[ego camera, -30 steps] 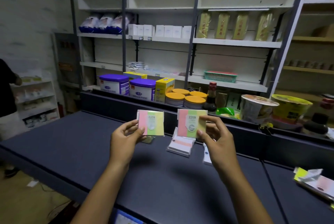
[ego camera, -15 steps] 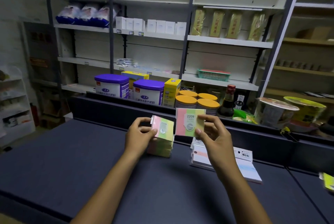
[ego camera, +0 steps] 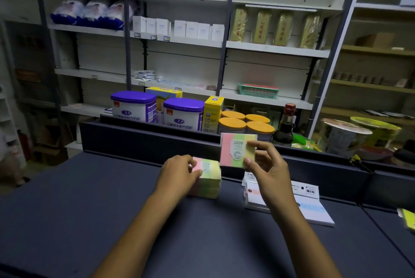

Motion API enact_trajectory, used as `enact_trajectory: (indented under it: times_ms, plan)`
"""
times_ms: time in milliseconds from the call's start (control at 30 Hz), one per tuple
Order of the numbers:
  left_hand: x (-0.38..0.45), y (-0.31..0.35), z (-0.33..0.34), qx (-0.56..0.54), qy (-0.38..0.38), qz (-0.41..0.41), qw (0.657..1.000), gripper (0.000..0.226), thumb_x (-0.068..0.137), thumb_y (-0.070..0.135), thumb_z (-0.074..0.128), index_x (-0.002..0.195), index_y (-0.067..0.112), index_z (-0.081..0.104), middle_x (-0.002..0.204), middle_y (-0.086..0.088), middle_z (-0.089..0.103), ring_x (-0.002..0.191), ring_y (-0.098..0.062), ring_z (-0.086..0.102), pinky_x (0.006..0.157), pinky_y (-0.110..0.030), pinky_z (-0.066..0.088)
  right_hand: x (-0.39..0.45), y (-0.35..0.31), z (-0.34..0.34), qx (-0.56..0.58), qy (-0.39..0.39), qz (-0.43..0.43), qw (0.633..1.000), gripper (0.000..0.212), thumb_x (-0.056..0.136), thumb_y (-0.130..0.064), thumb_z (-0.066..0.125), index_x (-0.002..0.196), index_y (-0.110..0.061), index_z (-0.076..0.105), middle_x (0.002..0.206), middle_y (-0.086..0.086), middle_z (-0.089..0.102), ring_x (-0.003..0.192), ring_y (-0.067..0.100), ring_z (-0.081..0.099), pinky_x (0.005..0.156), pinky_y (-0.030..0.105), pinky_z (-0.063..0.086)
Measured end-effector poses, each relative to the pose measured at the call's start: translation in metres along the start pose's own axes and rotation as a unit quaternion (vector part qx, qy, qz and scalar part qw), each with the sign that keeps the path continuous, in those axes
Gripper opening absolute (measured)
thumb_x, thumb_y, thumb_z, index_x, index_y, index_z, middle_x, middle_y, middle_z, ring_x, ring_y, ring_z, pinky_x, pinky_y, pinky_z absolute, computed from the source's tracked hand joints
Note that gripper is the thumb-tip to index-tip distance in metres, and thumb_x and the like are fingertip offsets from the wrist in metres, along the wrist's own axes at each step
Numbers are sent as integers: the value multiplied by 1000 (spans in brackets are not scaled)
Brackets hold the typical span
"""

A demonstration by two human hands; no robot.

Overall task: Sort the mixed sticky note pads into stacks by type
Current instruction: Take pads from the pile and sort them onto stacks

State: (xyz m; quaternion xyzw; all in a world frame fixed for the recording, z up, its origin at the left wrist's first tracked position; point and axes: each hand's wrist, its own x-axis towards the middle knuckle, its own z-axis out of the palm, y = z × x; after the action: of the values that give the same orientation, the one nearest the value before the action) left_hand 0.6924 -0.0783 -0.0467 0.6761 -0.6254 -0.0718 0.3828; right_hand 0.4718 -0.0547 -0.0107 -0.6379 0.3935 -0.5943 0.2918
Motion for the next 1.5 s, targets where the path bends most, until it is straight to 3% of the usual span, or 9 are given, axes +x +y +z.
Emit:
enact_trajectory:
  times_ms: [133, 367, 500, 633, 800, 900, 1133, 1300, 1500]
  plan:
    - [1, -5, -3, 26, -27, 20, 999, 32, 83, 45, 71, 108, 25, 70, 113, 2, 55, 105, -17, 61, 91, -34, 50, 9, 0, 8, -5, -10, -2, 1000, 31, 91, -6, 67, 110, -31, 64, 107, -1, 72, 100, 11, 70, 81, 39, 62]
    - [0, -20, -13, -45, -6, 65, 997, 20, 84, 49, 67, 93, 31, 70, 96, 12, 61, 87, -2, 64, 82, -33, 55, 21, 8, 25, -2, -20, 17, 1000, 30, 92, -7, 67, 111, -30, 64, 109, 2, 71, 101, 14, 69, 81, 38, 61]
    - [8, -35, -25, 132, 64, 100, 984, 27, 91, 51, 55, 105, 30, 63, 105, 12, 61, 98, -9, 60, 77, -27, 49, 15, 22, 33, 16, -30, 39, 999, 28, 91, -5, 67, 113, -23, 66, 100, 5, 73, 91, 10, 71, 72, 24, 59]
    - [10, -46, -22, 226, 42, 96, 969, 32, 95, 47, 49, 115, 25, 60, 114, 4, 60, 107, -16, 55, 88, -30, 43, 15, 32, 44, 37, -47, 69, 996, 27, 90, -6, 69, 112, -21, 68, 95, 4, 72, 86, 12, 71, 65, 20, 55]
    - [7, -54, -19, 226, 29, 80, 970, 32, 95, 45, 48, 117, 26, 60, 117, 5, 59, 111, -17, 53, 96, -32, 39, 14, 43, 54, -5, -78, 78, 994, 23, 90, -13, 70, 107, -29, 69, 97, 5, 72, 93, 21, 68, 77, 34, 55]
    - [4, -54, -18, 224, 23, 73, 972, 31, 95, 44, 47, 117, 26, 60, 117, 5, 59, 111, -17, 53, 96, -32, 39, 12, 47, 57, -39, -91, 75, 992, 20, 92, -19, 69, 107, -31, 69, 96, 2, 72, 92, 19, 67, 79, 34, 53]
    - [1, -52, -16, 213, 20, 66, 975, 26, 95, 40, 48, 114, 26, 60, 115, 3, 59, 109, -17, 53, 94, -32, 40, 10, 52, 60, -172, -97, 31, 980, 20, 96, -24, 62, 113, -32, 70, 101, 0, 61, 101, 10, 53, 81, 16, 45]
    - [1, -53, -14, 199, 21, 62, 978, 24, 95, 38, 50, 112, 25, 61, 115, 3, 59, 109, -17, 53, 92, -31, 42, 7, 58, 65, -254, -75, 23, 964, 21, 97, -30, 60, 115, -34, 69, 99, -5, 44, 103, 13, 41, 96, 30, 42]
    - [0, -51, -16, 155, 33, 53, 986, 21, 95, 34, 52, 111, 24, 62, 113, 4, 61, 106, -17, 56, 87, -31, 47, 5, 57, 63, -211, -94, 37, 972, 22, 99, -31, 57, 117, -33, 68, 102, 3, 47, 92, 8, 51, 93, 28, 48]
